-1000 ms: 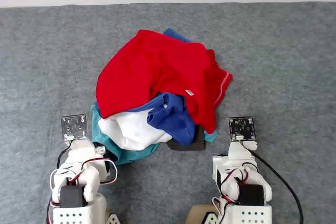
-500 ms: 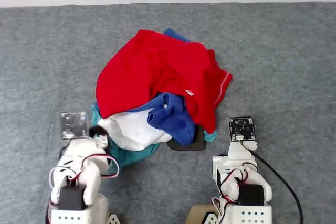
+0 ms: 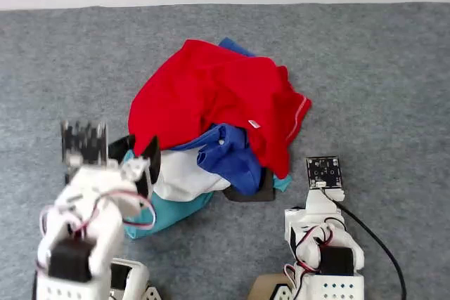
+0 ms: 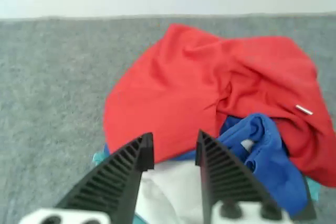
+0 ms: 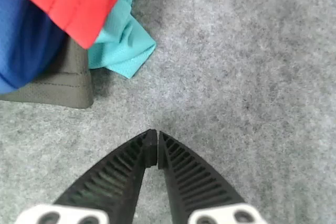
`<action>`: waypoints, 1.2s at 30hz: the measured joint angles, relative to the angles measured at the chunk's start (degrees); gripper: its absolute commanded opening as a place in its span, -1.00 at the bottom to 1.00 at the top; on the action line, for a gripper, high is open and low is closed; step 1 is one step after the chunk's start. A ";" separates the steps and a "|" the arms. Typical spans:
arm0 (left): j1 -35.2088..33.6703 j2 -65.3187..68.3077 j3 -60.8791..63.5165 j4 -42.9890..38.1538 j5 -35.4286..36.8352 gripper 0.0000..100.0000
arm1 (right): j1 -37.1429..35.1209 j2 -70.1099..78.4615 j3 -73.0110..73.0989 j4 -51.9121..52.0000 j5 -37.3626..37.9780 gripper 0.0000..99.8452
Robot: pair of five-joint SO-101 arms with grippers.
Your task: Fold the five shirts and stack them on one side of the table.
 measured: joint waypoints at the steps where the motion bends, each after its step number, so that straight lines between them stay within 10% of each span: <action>1: 0.00 4.66 -3.52 1.49 0.00 -0.71 | 0.00 0.00 0.00 0.00 0.00 -0.98; 12: 3.87 48.97 -44.92 26.55 -1.41 -0.83 | 0.00 0.00 0.00 0.00 0.00 -0.98; 18: 8.00 63.56 -58.73 30.51 -16.09 -0.83 | 0.00 0.00 0.00 0.00 0.00 -0.98; 26: 12.75 67.16 -60.75 30.59 -31.21 -0.36 | 0.00 0.00 0.00 0.00 0.00 -0.98; 36: 13.45 72.18 -58.55 30.68 -41.14 -0.36 | 0.00 0.00 0.00 0.00 0.00 -0.98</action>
